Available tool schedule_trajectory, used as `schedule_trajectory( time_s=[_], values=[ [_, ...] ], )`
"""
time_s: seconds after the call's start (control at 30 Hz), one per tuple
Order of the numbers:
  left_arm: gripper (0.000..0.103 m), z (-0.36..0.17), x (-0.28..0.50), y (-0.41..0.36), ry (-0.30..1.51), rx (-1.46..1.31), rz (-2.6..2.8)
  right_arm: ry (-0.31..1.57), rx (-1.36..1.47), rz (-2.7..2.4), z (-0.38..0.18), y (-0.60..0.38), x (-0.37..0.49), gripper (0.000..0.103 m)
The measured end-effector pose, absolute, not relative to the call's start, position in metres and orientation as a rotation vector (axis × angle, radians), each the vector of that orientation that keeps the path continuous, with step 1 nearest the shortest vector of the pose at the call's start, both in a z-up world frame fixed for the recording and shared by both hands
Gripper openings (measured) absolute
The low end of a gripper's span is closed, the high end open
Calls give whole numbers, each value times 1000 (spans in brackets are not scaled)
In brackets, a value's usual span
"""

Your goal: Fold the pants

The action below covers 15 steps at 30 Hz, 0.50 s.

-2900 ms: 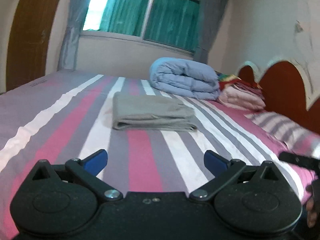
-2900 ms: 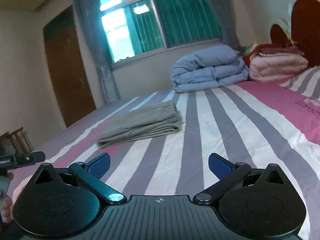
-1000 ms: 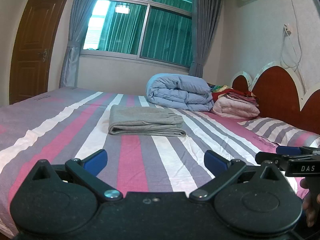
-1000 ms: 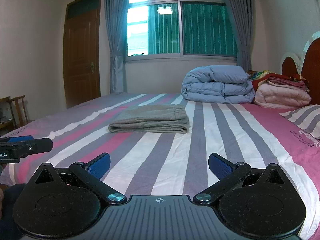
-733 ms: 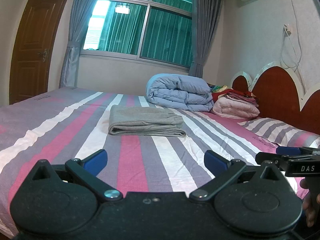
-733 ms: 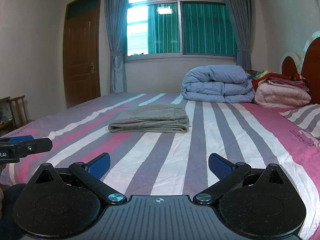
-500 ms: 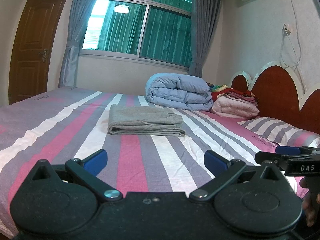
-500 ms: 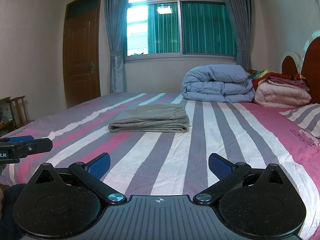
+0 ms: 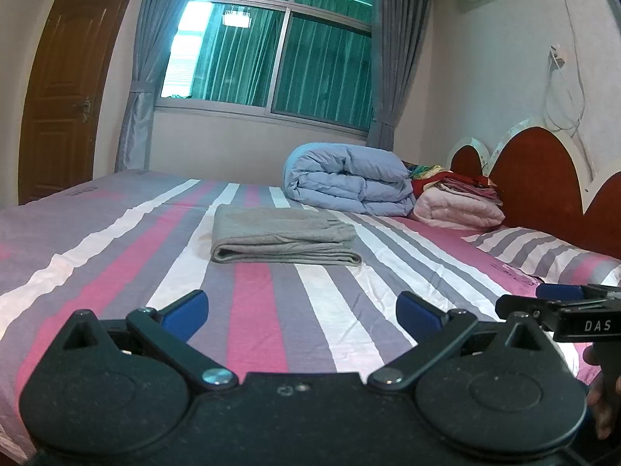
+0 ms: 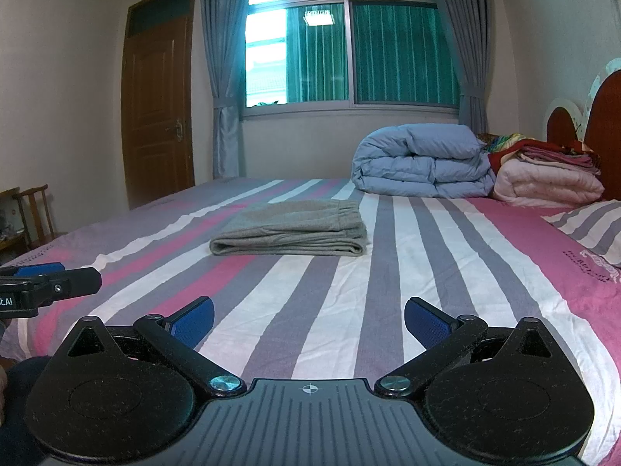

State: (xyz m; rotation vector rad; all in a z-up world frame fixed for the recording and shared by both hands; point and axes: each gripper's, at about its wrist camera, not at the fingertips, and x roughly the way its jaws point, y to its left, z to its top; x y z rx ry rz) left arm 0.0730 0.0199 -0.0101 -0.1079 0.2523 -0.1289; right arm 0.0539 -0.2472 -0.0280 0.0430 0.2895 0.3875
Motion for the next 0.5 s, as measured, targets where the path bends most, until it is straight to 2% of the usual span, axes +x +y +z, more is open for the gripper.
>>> schedule_trajectory(
  time_s=[0.5],
  values=[
    [97,-11,76,19,253,-89,-140,290,43,388,-27,-248,53,103]
  ],
)
